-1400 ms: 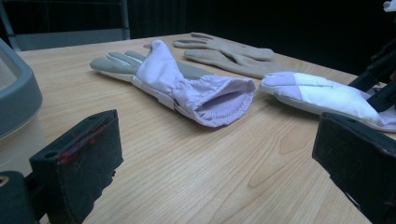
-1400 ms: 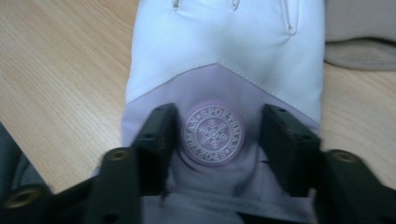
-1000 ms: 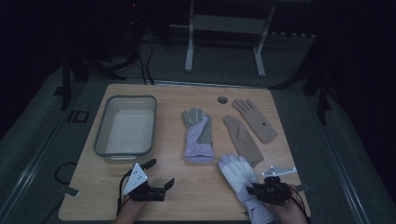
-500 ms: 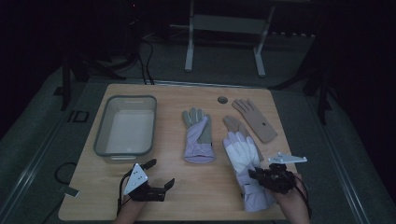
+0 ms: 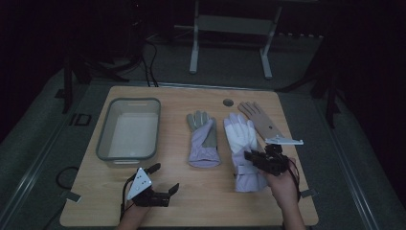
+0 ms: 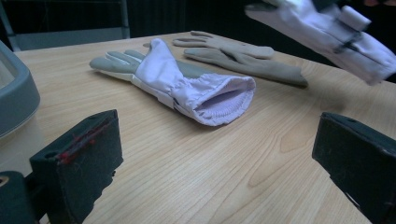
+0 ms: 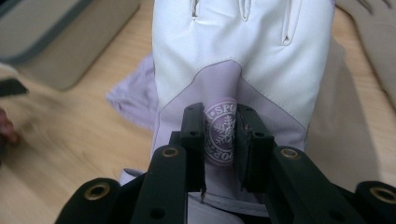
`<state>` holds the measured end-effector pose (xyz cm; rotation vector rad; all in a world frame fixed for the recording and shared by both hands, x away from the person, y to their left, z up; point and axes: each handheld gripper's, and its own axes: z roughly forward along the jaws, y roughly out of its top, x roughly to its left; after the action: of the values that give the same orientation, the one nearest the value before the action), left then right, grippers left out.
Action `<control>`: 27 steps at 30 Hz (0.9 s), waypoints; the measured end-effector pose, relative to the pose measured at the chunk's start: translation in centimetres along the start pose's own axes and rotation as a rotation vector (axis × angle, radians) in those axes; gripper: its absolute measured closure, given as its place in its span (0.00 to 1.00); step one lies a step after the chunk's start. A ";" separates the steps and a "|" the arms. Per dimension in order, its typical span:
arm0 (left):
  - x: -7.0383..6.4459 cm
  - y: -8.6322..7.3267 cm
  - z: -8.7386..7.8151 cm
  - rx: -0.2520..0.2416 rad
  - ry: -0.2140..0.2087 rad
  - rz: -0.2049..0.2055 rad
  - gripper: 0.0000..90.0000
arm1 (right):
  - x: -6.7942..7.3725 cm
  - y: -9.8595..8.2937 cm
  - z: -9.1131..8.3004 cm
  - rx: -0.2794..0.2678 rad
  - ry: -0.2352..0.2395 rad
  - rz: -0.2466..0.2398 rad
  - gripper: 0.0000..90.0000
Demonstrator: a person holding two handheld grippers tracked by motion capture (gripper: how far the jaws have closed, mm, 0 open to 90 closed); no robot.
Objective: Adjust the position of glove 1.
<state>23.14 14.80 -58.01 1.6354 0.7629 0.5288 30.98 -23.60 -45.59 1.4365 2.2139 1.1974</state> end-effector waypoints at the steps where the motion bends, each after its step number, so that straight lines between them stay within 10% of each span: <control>1: 0.0 0.0 0.0 -0.001 0.000 0.000 0.02 | 0.2 0.3 0.3 0.001 0.000 0.003 0.83; 18: 0.0 0.0 0.0 0.001 -0.005 -0.002 0.02 | 5.5 7.0 7.1 -0.074 0.000 0.072 0.82; 27: 0.0 0.0 0.0 -0.001 -0.007 -0.004 0.02 | 7.4 7.6 11.1 -0.048 -0.051 0.115 0.82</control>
<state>23.13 14.85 -58.02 1.6332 0.7604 0.5202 38.82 -10.45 -45.37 1.5751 2.0801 1.2270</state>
